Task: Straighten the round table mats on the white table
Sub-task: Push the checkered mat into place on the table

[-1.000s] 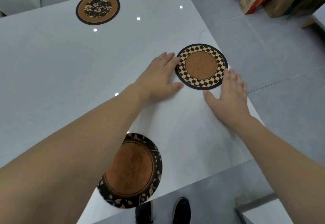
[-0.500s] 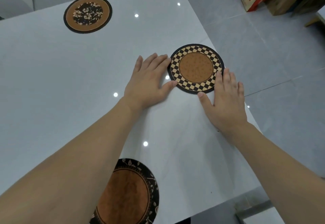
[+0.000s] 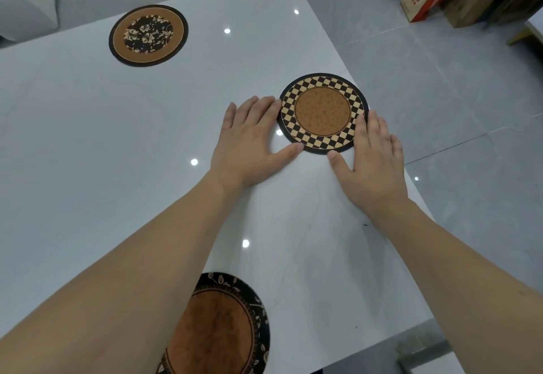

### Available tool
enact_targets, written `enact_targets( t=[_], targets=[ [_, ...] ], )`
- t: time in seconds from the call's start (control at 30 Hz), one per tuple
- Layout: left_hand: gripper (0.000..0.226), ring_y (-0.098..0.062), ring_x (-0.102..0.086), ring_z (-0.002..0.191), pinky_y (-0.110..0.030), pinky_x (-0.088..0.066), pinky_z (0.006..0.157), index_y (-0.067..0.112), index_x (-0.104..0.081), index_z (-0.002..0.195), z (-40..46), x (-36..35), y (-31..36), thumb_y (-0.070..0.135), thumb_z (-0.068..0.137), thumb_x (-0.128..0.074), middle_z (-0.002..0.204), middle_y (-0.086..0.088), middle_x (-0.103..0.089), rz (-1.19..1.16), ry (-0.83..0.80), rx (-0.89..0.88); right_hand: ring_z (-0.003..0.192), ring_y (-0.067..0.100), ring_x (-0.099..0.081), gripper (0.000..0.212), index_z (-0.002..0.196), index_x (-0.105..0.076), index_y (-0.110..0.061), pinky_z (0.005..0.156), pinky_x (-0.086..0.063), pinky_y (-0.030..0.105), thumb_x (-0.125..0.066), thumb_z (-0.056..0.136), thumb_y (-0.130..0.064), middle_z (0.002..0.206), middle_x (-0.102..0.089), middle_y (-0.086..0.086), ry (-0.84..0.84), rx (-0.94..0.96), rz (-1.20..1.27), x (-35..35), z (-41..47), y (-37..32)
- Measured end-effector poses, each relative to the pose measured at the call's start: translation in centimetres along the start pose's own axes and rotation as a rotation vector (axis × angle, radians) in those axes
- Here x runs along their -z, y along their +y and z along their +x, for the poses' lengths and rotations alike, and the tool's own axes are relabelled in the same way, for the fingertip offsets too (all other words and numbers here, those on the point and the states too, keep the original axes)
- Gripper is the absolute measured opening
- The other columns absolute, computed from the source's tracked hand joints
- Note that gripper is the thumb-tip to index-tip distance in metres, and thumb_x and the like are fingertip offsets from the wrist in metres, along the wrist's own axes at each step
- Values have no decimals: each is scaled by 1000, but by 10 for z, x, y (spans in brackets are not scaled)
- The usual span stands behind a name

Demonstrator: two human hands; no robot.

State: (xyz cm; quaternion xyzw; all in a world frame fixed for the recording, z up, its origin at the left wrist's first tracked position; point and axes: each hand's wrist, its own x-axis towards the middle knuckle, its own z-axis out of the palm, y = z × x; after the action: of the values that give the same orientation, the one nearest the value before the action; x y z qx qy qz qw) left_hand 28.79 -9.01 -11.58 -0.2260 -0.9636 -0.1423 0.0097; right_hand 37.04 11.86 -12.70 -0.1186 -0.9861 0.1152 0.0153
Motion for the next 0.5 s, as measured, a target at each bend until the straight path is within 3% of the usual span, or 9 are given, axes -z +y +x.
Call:
enact_targets(
  t=[0.5],
  targets=[
    [89, -18, -17, 147, -47, -6, 121, 23, -26, 152, 1, -1, 0, 79, 83, -33, 155, 8, -30, 25, -5, 1, 148, 20, -2, 80, 152, -10, -13, 119, -8, 45, -29, 89, -58, 161, -6, 7, -1, -10, -3, 1, -1, -1]
  ],
)
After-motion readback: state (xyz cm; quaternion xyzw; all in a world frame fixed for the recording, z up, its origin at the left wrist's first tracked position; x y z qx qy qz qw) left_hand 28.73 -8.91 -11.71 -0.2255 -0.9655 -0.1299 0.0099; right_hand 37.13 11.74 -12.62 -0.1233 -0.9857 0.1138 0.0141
